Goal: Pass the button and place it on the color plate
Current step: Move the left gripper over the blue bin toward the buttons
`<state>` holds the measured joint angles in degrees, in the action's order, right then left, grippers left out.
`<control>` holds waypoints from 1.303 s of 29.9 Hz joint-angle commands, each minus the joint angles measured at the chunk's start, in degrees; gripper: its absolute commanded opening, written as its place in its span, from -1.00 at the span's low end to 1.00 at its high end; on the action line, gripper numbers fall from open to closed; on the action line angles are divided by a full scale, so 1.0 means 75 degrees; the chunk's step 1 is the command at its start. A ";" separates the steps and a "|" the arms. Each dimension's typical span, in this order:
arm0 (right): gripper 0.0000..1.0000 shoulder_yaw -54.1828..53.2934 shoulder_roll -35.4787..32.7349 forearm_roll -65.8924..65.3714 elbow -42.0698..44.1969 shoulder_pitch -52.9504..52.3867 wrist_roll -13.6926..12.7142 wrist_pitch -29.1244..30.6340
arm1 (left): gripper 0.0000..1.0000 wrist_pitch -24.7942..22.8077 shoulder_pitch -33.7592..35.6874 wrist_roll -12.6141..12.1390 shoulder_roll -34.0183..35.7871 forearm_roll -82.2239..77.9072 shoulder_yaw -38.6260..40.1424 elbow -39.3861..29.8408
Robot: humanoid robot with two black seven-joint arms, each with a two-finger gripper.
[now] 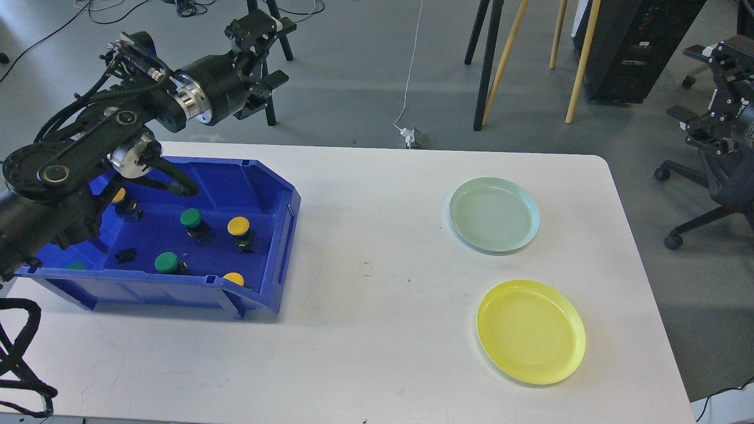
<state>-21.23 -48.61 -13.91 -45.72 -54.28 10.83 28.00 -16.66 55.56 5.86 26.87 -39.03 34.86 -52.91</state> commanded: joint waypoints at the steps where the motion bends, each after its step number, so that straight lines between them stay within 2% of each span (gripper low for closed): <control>1: 0.98 -0.0029 0.0293 -0.0032 0.0096 -0.0004 -0.0038 0.0000 | 1.00 0.0006 0.0208 0.0121 0.0038 -0.0034 0.0063 0.0069; 4: 0.98 -0.0041 0.0317 -0.0032 0.0132 -0.0004 -0.0038 0.0000 | 1.00 -0.0063 0.0291 0.0203 0.0050 -0.0011 0.0156 0.0117; 5: 0.98 -0.0041 0.0317 -0.0044 0.0143 -0.0004 -0.0038 0.0000 | 1.00 -0.0075 0.0291 0.0331 0.0038 -0.0011 0.0250 0.0117; 8: 0.98 -0.0041 0.0329 -0.0044 0.0143 0.0007 -0.0038 0.0000 | 1.00 -0.0075 0.0291 0.1278 0.0108 0.0210 0.1079 0.0198; 10: 0.98 -0.0041 0.0329 -0.0044 0.0143 0.0007 -0.0027 0.0000 | 1.00 -0.0169 0.0244 0.1760 0.0132 0.0491 0.1596 0.0502; 14: 0.98 -0.0053 0.0306 -0.0032 0.0143 0.0007 -0.0027 0.0000 | 1.00 -0.0182 0.0256 0.1973 -0.0101 0.0656 0.1808 0.0831; 17: 0.98 -0.0053 0.0294 -0.0032 0.0132 0.0007 -0.0038 0.0000 | 1.00 -0.0274 0.0139 0.2324 -0.0442 0.0879 0.1832 0.0645; 20: 0.98 -0.0076 0.0294 -0.0032 0.0132 -0.0004 -0.0038 0.0000 | 0.97 -0.0707 -0.0153 0.2266 -0.0256 0.0786 0.1599 0.0154; 25: 0.98 -0.0076 0.0305 -0.0044 0.0132 -0.0063 -0.0050 0.0000 | 0.97 -0.0837 -0.0190 0.1669 0.1453 -0.0955 0.0241 -0.1124; 30: 0.98 -0.0076 0.0341 -0.0044 0.0143 -0.0051 -0.0050 0.0000 | 0.99 -0.0908 -0.0306 0.1645 0.2380 -0.3324 -0.0031 -0.1499; 34: 0.98 -0.0088 0.0341 -0.0044 0.0143 -0.0075 -0.0050 0.0000 | 1.00 -0.1234 -0.0412 0.1668 0.3481 -0.3855 -0.0042 -0.1992; 36: 0.98 -0.0099 0.0341 -0.0044 0.0132 -0.0110 -0.0050 0.0000 | 1.00 -0.1512 -0.0482 0.1645 0.3787 -0.4006 -0.0322 -0.2133; 39: 0.98 -0.0100 0.0341 -0.0044 0.0132 -0.0157 -0.0050 0.0000 | 1.00 -0.1512 -0.0482 0.1668 0.4127 -0.5151 -0.0768 -0.2309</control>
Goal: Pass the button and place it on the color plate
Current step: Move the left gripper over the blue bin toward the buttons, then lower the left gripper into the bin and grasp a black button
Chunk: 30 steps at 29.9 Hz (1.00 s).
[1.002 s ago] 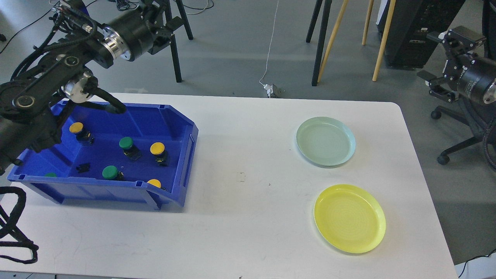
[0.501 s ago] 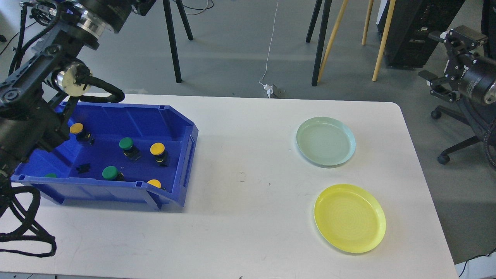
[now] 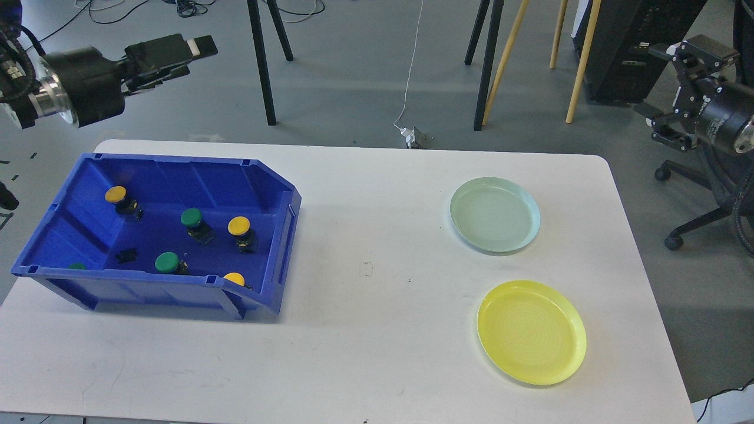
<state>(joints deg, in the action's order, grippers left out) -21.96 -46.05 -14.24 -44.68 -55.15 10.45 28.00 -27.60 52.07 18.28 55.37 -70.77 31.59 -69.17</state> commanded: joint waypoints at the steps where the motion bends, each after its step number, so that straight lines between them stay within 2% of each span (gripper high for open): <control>1: 0.98 0.0010 -0.0001 0.0000 -0.0007 -0.0052 0.0001 0.0000 | 1.00 -0.0054 -0.0029 0.0012 0.0387 -0.1365 -0.0357 -0.0176; 5: 0.98 0.0010 -0.0001 0.0000 -0.0007 -0.0041 -0.0011 0.0000 | 1.00 0.0233 -0.0123 -0.0011 0.0364 -0.3182 -0.0660 -0.0106; 8: 0.98 0.0022 -0.0001 0.0000 -0.0007 -0.0041 -0.0011 0.0000 | 1.00 0.0585 -0.0181 -0.0046 0.0329 -0.3595 -0.1164 0.0092; 14: 0.98 0.0011 0.0081 0.0000 -0.0019 -0.0029 -0.0022 0.0000 | 1.00 0.1066 -0.0193 0.0036 -0.0736 -0.3759 -0.2196 0.1614; 19: 0.99 -0.0048 0.0479 0.0012 0.0005 -0.0041 0.0036 0.0000 | 1.00 0.1195 -0.0298 0.0071 -0.1650 -0.3842 -0.2255 0.2565; 26: 0.99 -0.0142 0.0691 0.0012 -0.0007 -0.0017 0.0095 0.0000 | 1.00 0.1219 -0.0498 0.0071 -0.2038 -0.3854 -0.2279 0.3303; 30: 0.98 -0.0130 0.0691 0.0012 0.0005 0.0006 0.0130 0.0000 | 1.00 0.1499 -0.0568 0.0129 -0.2389 -0.4146 -0.2290 0.3912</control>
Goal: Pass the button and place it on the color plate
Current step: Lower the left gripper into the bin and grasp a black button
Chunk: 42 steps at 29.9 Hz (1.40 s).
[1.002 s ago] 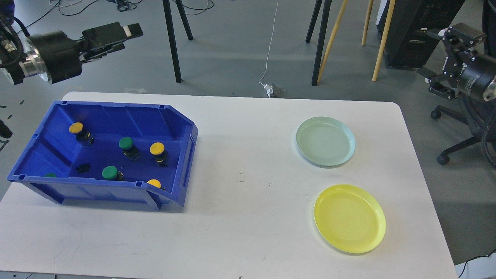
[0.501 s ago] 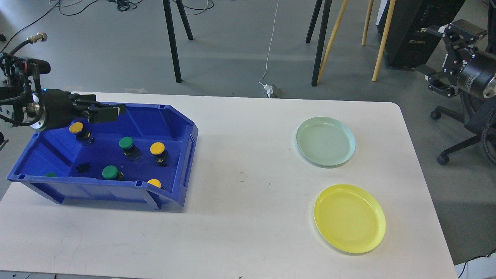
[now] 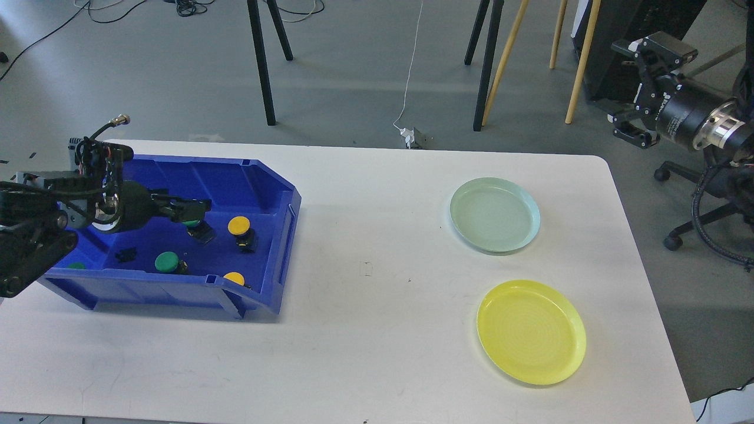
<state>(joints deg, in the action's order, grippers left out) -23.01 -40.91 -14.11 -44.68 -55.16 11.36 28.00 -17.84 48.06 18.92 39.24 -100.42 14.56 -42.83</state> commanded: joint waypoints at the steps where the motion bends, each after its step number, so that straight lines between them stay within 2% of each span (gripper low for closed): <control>1: 0.98 0.0009 0.0005 -0.0005 0.0004 0.0007 0.0009 0.0000 | 1.00 0.0269 -0.0022 0.0079 -0.0344 -0.0227 -0.0101 0.0565; 6: 0.99 0.0021 0.0005 -0.0005 0.0004 0.0031 0.0009 0.0000 | 1.00 0.0750 -0.0010 0.0184 -0.0626 -0.0122 -0.0745 0.1094; 16: 0.99 0.0079 0.0017 -0.0005 0.0004 0.0054 0.0009 0.0000 | 0.99 0.0762 -0.0010 0.0161 -0.0849 0.0101 -0.0758 0.1152; 21: 0.99 0.0091 0.0017 -0.0017 0.0016 0.0066 0.0009 0.0000 | 0.85 0.0762 -0.0022 0.0173 -0.0884 0.0101 -0.0758 0.1164; 23: 0.99 0.0091 0.0005 -0.0017 0.0016 0.0066 0.0009 0.0000 | 0.73 0.0739 -0.0010 0.0173 -0.0884 0.0113 -0.0758 0.1164; 27: 0.99 0.0091 0.0005 -0.0017 0.0016 0.0066 0.0009 0.0000 | 0.21 0.0715 -0.0021 0.0161 -0.0861 0.0101 -0.0758 0.1164; 32: 0.98 0.0091 0.0017 -0.0017 0.0016 0.0066 0.0009 0.0000 | -0.12 0.0692 -0.0045 0.0138 -0.0802 0.0066 -0.0770 0.1199; 38: 0.99 0.0103 0.0017 -0.0017 0.0016 0.0066 0.0009 0.0000 | -0.36 0.0668 -0.0010 0.0149 -0.0814 0.0101 -0.0758 0.1188; 42: 0.98 0.0126 0.0063 -0.0017 0.0016 0.0066 0.0009 0.0000 | -0.37 0.0668 0.0037 0.0184 -0.0662 0.0101 -0.0735 0.1036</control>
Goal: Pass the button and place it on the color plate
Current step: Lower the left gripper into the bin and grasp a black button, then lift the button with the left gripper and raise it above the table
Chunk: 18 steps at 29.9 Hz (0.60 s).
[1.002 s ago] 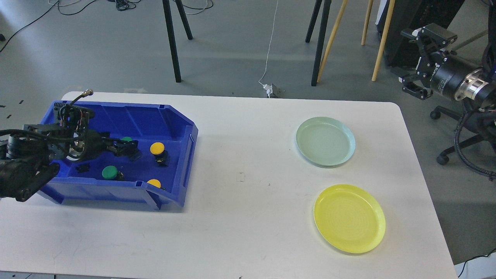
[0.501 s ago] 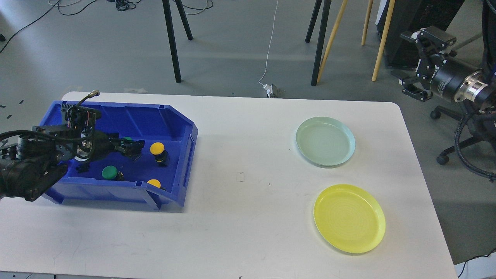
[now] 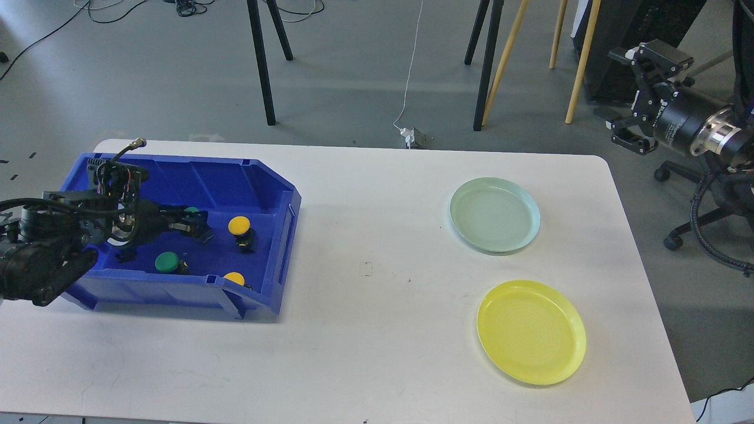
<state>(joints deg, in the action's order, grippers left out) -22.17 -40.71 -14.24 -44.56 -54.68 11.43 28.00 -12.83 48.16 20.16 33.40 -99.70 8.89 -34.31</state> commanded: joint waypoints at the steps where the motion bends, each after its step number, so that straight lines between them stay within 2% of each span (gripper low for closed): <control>1: 0.98 0.0003 0.0084 0.0000 0.0011 0.0002 -0.0001 0.0000 | -0.37 -0.0024 0.0013 0.0030 0.0290 0.0005 0.0068 -0.0217; 5: 0.98 -0.0021 0.0306 0.0000 0.0339 -0.0010 -0.0001 -0.0053 | -0.36 -0.0129 0.0036 0.0089 0.1122 0.0110 0.0104 -0.0989; 11: 0.98 -0.0032 0.0681 0.0000 0.0539 -0.0034 -0.0001 -0.0545 | -0.36 -0.0176 0.0060 0.0171 0.2469 0.0449 0.0174 -0.2419; 15: 0.98 -0.0068 0.1010 0.0012 0.0551 -0.0034 -0.0001 -0.0558 | -0.36 -0.0211 0.0095 0.0183 0.3150 0.1175 0.0537 -0.3357; 18: 0.98 -0.0103 0.1104 0.0024 0.0527 -0.0045 0.0162 -0.0534 | -0.36 -0.0620 0.0304 0.0183 0.3537 0.1690 0.1028 -0.3931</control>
<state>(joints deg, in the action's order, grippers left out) -22.70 -33.12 -14.18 -40.45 -54.95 11.49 23.87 -15.05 49.03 21.54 57.31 -90.49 13.35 -59.86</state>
